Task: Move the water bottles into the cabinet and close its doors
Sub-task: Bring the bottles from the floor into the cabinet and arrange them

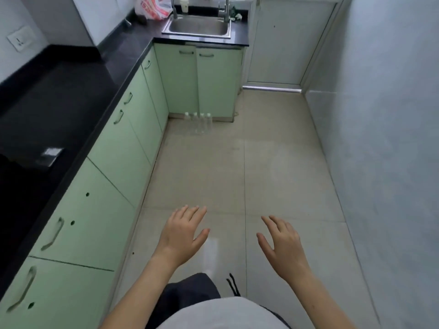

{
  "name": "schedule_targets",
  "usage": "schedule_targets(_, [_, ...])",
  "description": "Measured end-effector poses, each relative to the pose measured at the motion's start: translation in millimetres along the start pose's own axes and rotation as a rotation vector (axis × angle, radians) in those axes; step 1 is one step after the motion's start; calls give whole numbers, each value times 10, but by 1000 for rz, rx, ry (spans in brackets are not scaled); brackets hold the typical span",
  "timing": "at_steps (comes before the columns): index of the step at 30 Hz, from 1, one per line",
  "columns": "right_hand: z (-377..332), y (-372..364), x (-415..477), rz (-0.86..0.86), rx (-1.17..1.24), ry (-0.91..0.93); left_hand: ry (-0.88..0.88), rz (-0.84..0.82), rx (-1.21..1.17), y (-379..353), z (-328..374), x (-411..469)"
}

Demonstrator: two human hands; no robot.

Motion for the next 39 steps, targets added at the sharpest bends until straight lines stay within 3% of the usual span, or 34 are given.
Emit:
schedule_targets(7, [76,414,1825,141,32,-24,-104,90,23,506,-301,2013])
schedule_targets(12, [469,178,2901,80,23,-13,-130,103,24,254,-344,2971])
schedule_targets(16, [797,48,3893,9,61,10,-50,75,-7,37,-375,3709])
schedule_targets(23, [742,200,5826,-32,61,209,31,172,-1,413,-481,5112])
schedule_targets(29, [481,-3,7103,-35,77,292,72,201,11,534,-1008,6107])
schedule_targets(39, [192,-854,8706,-119,40,167,19,93,8,219,-2397,7719])
Point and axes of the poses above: each hand's wrist, its own x-axis towards the middle knuckle, its own y-axis out of the back of the hand, z = x × y, the point moved 10 cm from there along x, towards the middle knuckle, and after that the axes turned 3 degrees about z, right-handed, at the moved point
